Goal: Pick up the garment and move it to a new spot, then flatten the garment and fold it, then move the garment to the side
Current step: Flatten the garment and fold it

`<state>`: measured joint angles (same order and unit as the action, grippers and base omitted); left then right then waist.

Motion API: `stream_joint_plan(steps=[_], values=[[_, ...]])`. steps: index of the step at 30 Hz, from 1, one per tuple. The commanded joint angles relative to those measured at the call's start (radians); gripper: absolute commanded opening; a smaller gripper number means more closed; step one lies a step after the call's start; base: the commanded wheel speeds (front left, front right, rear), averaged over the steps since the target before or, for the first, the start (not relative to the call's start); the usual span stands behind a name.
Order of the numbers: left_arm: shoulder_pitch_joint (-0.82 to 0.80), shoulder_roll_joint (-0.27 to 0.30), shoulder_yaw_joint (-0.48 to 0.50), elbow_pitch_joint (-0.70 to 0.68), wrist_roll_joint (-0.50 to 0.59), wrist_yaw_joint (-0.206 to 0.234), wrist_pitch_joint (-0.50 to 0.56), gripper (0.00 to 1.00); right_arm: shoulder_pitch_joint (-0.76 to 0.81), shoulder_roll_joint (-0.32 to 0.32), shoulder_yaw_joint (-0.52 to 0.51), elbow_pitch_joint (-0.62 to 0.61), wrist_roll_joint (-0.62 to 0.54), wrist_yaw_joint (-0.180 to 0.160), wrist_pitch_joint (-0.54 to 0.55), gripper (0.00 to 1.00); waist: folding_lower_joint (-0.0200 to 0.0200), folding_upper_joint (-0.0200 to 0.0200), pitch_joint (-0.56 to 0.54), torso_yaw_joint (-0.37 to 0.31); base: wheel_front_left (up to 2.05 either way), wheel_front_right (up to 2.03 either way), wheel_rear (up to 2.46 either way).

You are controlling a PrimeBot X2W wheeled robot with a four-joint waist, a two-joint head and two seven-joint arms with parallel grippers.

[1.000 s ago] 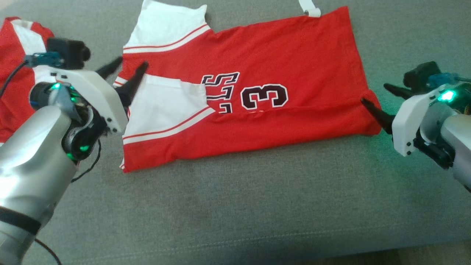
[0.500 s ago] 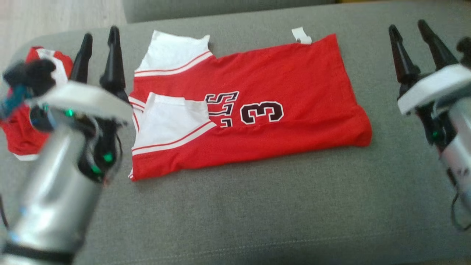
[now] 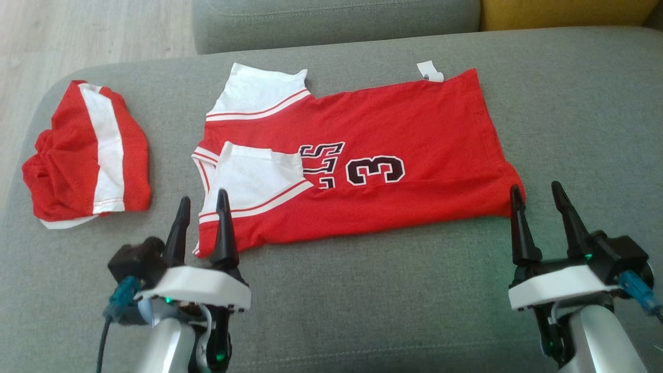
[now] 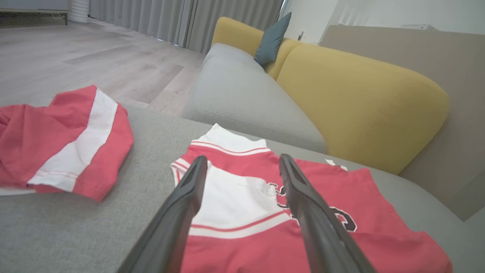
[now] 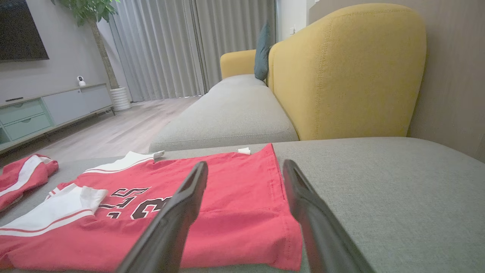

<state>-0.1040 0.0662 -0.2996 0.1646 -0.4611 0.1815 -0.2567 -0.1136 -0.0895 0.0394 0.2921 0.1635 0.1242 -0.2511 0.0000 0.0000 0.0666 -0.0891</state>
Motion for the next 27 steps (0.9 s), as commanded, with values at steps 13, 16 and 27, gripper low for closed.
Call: stream_joint_plan(steps=[13,16,27], values=[[-0.091,-0.013,0.096,0.249,0.110,0.010,-0.005,1.00,-0.018,0.026,-0.018,-0.113,-0.031,0.007,0.011,1.00,0.0000,0.0000,0.034,-0.044,0.00,0.00,0.00],[-0.130,-0.005,0.121,0.358,0.115,0.038,-0.005,1.00,-0.016,0.028,-0.016,-0.123,-0.032,0.007,0.015,1.00,0.0000,0.0000,0.044,-0.059,0.00,0.00,0.00],[-0.242,0.022,0.106,0.646,0.121,0.032,0.055,1.00,-0.021,0.033,-0.035,-0.149,-0.038,0.007,0.017,1.00,0.0000,0.0000,0.078,-0.099,0.00,0.00,0.00]])
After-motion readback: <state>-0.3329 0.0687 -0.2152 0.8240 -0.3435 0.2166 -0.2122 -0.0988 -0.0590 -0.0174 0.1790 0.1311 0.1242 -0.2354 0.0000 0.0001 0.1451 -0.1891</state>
